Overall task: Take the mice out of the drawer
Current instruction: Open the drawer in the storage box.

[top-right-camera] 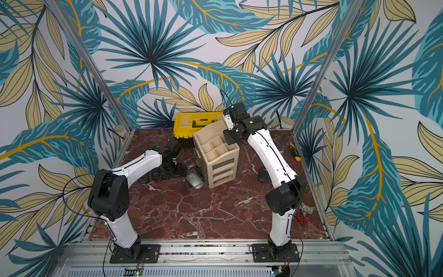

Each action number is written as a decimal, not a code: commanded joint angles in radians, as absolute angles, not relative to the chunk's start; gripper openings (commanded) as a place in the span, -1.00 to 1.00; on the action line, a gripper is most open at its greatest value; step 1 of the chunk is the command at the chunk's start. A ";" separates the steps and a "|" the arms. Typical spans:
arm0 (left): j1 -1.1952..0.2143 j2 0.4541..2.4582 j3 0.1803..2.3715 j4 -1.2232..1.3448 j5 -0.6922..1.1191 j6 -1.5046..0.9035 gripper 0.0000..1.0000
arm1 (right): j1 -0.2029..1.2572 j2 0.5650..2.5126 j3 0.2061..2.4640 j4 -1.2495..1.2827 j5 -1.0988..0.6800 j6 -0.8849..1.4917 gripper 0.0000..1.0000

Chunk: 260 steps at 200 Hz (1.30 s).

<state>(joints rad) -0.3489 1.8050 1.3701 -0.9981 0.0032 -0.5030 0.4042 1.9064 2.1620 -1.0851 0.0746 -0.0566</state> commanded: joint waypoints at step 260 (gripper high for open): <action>-0.379 1.890 1.504 -1.257 -0.315 -0.299 1.00 | 0.387 1.918 2.150 -1.006 0.201 -0.104 -1.00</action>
